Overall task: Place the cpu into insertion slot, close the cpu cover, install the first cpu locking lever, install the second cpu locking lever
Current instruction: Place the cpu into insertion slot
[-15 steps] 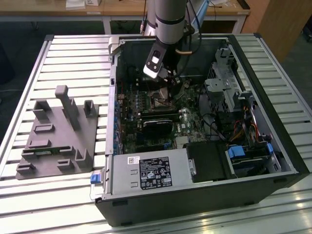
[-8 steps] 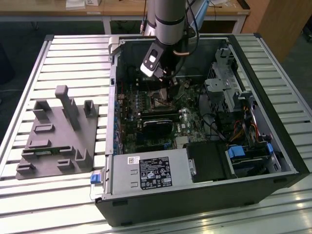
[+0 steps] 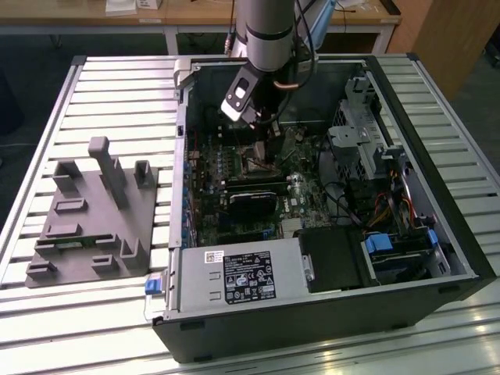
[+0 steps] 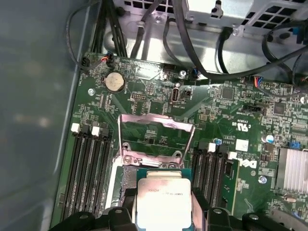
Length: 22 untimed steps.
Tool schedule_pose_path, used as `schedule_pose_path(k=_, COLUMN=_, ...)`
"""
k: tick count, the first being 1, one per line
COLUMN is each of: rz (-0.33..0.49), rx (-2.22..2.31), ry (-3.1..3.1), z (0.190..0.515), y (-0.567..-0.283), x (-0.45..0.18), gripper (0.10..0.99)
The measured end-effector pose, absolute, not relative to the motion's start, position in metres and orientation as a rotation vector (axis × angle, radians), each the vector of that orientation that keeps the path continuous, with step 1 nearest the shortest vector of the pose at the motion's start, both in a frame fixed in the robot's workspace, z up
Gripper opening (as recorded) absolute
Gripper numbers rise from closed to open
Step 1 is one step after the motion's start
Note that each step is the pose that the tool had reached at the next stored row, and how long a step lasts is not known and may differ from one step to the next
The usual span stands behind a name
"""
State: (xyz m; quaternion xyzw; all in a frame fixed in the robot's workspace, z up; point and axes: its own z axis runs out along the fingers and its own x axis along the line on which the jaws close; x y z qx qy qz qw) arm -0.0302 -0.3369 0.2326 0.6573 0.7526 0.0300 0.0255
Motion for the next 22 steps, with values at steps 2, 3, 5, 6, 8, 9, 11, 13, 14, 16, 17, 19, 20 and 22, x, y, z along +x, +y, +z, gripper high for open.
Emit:
schedule_pose_path(k=2, rz=0.093, rx=2.042, ry=2.317, z=0.232, y=-0.335, x=-0.031, gripper=0.537)
schedule_pose_path(k=3, rz=0.092, rx=2.047, ry=2.313, z=0.232, y=-0.335, x=-0.031, gripper=0.537)
schedule_pose_path(k=5, rz=0.092, rx=2.057, ry=2.304, z=0.232, y=-0.333, x=-0.031, gripper=0.537)
schedule_pose_path(k=6, rz=0.092, rx=2.062, ry=2.299, z=0.232, y=-0.332, x=-0.031, gripper=0.537)
schedule_pose_path(k=8, rz=0.091, rx=2.074, ry=2.288, z=0.231, y=-0.331, x=-0.032, gripper=0.537)
schedule_pose_path(k=9, rz=0.091, rx=2.08, ry=2.283, z=0.231, y=-0.33, x=-0.032, gripper=0.537)
schedule_pose_path(k=11, rz=0.091, rx=2.091, ry=2.272, z=0.23, y=-0.33, x=-0.033, gripper=0.537)
schedule_pose_path(k=13, rz=0.09, rx=2.112, ry=2.252, z=0.229, y=-0.33, x=-0.033, gripper=0.537)
schedule_pose_path(k=14, rz=0.089, rx=2.131, ry=2.233, z=0.228, y=-0.33, x=-0.034, gripper=0.537)
schedule_pose_path(k=16, rz=0.088, rx=2.17, ry=2.193, z=0.226, y=-0.33, x=-0.034, gripper=0.537)
schedule_pose_path(k=17, rz=0.087, rx=2.187, ry=2.176, z=0.225, y=-0.33, x=-0.034, gripper=0.537)
schedule_pose_path(k=19, rz=0.086, rx=2.206, ry=2.156, z=0.224, y=-0.329, x=-0.035, gripper=0.537)
schedule_pose_path(k=20, rz=0.086, rx=2.209, ry=2.153, z=0.223, y=-0.329, x=-0.035, gripper=0.537)
schedule_pose_path(k=22, rz=0.086, rx=2.211, ry=2.151, z=0.221, y=-0.329, x=-0.036, gripper=0.537)
